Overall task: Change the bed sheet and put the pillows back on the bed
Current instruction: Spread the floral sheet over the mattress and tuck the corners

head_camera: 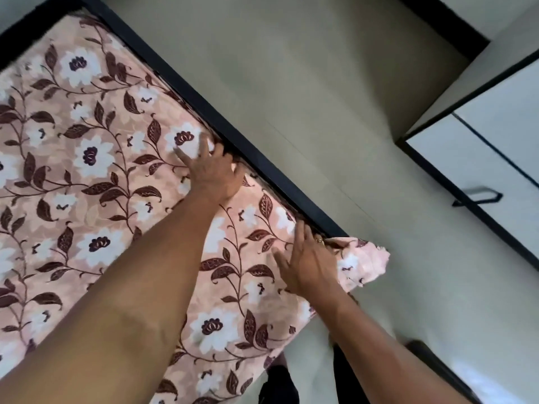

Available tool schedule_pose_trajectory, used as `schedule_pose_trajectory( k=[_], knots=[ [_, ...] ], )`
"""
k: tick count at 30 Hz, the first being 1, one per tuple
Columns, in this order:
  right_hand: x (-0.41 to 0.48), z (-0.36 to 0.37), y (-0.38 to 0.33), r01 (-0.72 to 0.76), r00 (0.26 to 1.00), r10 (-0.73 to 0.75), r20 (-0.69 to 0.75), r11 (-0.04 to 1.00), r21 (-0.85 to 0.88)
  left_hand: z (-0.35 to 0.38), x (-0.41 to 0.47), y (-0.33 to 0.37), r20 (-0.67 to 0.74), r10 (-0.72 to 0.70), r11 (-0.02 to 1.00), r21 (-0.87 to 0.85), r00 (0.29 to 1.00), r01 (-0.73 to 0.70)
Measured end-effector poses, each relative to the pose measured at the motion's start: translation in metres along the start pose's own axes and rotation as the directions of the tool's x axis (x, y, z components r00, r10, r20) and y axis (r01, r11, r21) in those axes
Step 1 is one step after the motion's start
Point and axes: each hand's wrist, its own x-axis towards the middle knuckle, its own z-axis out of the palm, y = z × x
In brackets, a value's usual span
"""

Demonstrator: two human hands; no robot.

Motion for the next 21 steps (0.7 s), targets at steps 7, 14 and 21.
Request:
schedule_pose_trajectory(
  k=[7, 14, 21],
  knots=[
    [0.023, 0.012, 0.023, -0.071, 0.993, 0.080, -0.085, 0.992, 0.109, 0.033, -0.128, 0.076, -0.239, 0.549, 0.817, -0.050, 0.801, -0.575],
    [-0.056, 0.075, 0.099, -0.151, 0.964, 0.210, -0.162, 0.938, 0.313, 0.053, -0.153, 0.135, -0.071, 0.500, 0.865, -0.005, 0.863, -0.502],
    [-0.065, 0.163, 0.117, -0.368, 0.924, 0.355, 0.146, 0.714, 0.595, 0.069, -0.198, 0.164, -0.355, 0.502, 0.771, -0.230, 0.789, -0.594]
  ],
)
